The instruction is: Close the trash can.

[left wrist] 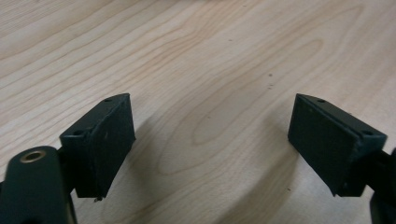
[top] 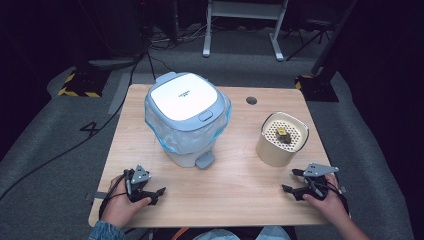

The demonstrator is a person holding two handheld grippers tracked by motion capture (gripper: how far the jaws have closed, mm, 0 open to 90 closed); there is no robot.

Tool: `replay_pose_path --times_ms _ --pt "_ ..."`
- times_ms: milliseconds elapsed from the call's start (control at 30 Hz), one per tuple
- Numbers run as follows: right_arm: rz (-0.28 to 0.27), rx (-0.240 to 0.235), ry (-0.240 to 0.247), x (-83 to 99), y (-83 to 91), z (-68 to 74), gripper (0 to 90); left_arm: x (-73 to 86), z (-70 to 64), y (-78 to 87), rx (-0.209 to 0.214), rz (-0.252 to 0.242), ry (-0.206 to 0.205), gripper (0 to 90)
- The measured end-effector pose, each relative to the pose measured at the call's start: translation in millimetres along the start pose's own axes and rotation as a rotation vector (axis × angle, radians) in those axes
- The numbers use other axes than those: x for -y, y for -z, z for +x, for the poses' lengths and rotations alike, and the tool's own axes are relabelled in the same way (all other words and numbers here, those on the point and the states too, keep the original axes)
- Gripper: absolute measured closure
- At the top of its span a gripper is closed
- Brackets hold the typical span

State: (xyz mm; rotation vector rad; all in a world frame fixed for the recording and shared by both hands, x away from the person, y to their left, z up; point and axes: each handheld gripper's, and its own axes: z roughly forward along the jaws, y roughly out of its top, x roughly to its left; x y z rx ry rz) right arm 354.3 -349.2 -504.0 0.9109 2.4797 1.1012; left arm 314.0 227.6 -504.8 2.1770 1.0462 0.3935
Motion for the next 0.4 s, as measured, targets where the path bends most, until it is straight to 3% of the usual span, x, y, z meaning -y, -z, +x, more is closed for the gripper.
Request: replay_pose_path --times_ms 400 --pt "0.000 0.000 0.000 0.0 0.0 0.0 19.7 -2.0 0.8 -2.5 -0.012 0.009 0.009 10.5"
